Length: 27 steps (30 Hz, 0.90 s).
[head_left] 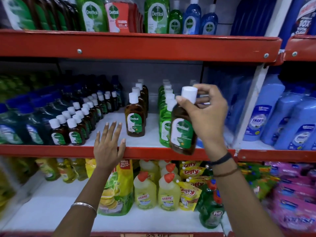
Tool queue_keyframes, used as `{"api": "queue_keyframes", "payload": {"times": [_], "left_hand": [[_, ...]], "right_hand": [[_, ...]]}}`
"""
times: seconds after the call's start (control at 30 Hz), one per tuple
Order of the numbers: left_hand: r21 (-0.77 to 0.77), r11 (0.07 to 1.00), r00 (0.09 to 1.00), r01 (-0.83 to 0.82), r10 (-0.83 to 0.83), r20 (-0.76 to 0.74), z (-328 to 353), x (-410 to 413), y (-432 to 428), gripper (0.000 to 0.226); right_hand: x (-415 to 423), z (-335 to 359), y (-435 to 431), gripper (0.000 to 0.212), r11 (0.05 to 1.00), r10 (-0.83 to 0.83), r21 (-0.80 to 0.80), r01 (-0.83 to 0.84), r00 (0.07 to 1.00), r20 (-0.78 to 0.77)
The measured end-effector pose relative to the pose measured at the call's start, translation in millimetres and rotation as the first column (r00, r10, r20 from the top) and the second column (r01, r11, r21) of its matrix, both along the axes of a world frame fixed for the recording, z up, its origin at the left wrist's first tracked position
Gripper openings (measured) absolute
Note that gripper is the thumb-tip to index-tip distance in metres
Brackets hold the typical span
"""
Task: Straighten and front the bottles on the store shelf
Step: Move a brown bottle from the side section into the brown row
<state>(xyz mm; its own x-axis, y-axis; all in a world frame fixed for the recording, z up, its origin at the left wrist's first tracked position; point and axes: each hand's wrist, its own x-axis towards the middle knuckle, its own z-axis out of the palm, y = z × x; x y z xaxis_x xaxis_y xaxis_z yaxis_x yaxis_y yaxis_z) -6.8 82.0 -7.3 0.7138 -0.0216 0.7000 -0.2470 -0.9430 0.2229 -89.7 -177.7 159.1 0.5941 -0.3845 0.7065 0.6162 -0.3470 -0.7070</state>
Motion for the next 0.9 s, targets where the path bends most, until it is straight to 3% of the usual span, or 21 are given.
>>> {"api": "queue_keyframes", "payload": {"times": [0.3,0.5,0.7,0.8,0.9], "left_hand": [[0.049,0.999,0.997,-0.006,0.002,0.080,-4.4,7.0,33.8,0.059],[0.063,0.998,0.985,-0.002,-0.009,0.174,-9.6,10.8,34.4,0.055],[0.079,0.997,0.985,0.008,-0.021,0.169,-10.8,11.9,34.3,0.055],[0.038,0.999,0.993,0.039,-0.043,0.110,-5.6,8.8,31.2,0.054],[-0.125,0.986,0.992,0.106,-0.097,0.077,5.0,2.0,21.2,0.051]], "right_hand": [[64.6,-20.9,110.4,0.039,0.990,0.131,-0.038,-0.136,0.985,-0.114],[92.6,-45.0,126.9,0.040,0.992,0.083,-0.073,-0.100,0.976,-0.202],[98.6,-52.8,130.4,0.042,0.992,0.081,-0.082,-0.101,0.973,-0.216],[88.7,-56.0,128.2,0.038,0.985,0.152,-0.053,-0.166,0.968,-0.202],[68.3,-69.4,124.1,0.044,0.983,0.181,0.025,-0.180,0.956,-0.231]]}}
